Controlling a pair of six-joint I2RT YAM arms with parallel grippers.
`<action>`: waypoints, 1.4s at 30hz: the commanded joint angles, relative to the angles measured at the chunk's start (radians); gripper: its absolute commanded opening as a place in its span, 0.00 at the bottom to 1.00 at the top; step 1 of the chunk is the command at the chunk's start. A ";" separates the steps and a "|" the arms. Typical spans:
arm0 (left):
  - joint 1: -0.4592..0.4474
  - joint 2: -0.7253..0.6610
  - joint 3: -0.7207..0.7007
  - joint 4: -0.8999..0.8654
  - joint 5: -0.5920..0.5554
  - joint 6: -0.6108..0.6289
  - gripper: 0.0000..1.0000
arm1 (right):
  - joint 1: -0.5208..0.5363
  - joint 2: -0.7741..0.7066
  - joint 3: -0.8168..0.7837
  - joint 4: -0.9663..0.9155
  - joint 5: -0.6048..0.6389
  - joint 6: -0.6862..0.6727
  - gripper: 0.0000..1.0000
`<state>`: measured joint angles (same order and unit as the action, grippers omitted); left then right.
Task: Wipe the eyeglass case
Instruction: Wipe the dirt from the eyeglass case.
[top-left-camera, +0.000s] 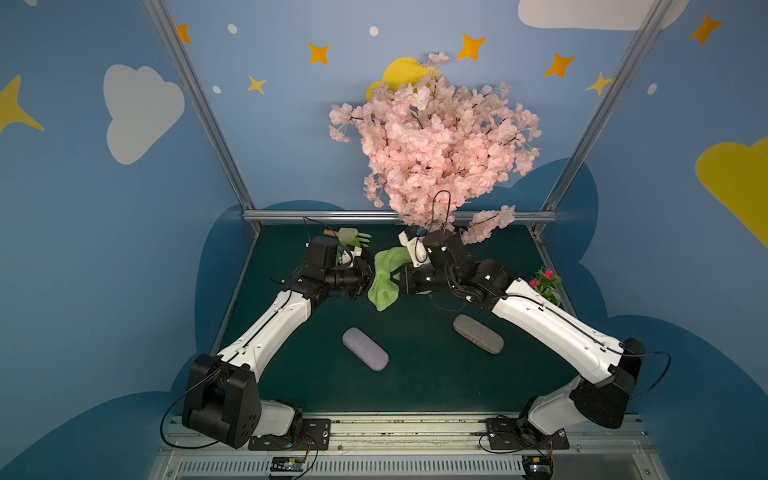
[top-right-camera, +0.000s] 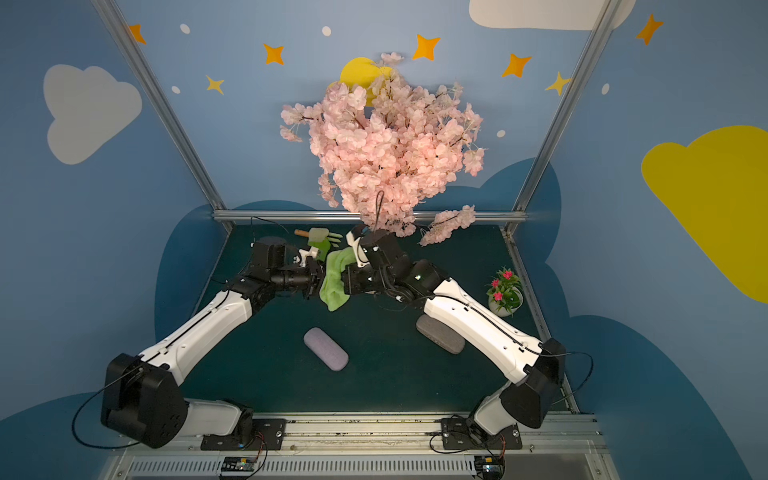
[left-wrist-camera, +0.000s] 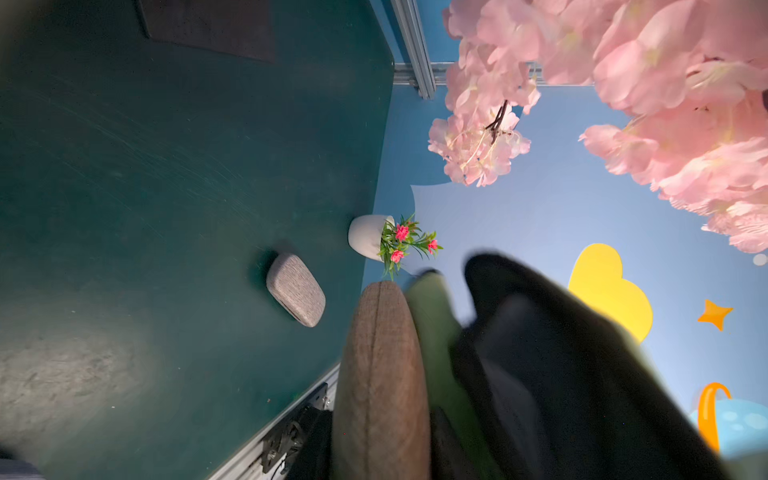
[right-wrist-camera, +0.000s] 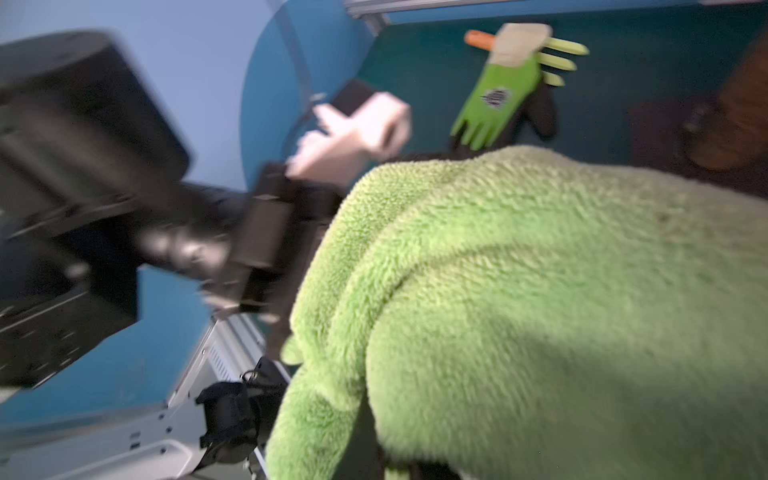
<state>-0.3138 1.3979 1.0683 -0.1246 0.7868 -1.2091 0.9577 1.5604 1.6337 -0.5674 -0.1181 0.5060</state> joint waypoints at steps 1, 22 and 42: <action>0.001 0.034 0.013 0.078 0.082 -0.083 0.03 | 0.084 0.095 0.059 -0.075 -0.004 -0.114 0.00; 0.059 0.041 0.019 -0.058 0.136 0.012 0.03 | -0.044 -0.008 -0.035 -0.243 0.149 -0.200 0.00; 0.030 0.036 -0.012 0.034 0.210 -0.036 0.03 | -0.278 -0.032 -0.344 -0.025 0.033 0.131 0.00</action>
<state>-0.2821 1.4757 1.0401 -0.1238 0.8417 -1.2625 0.7643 1.5581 1.3792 -0.5732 -0.1974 0.6048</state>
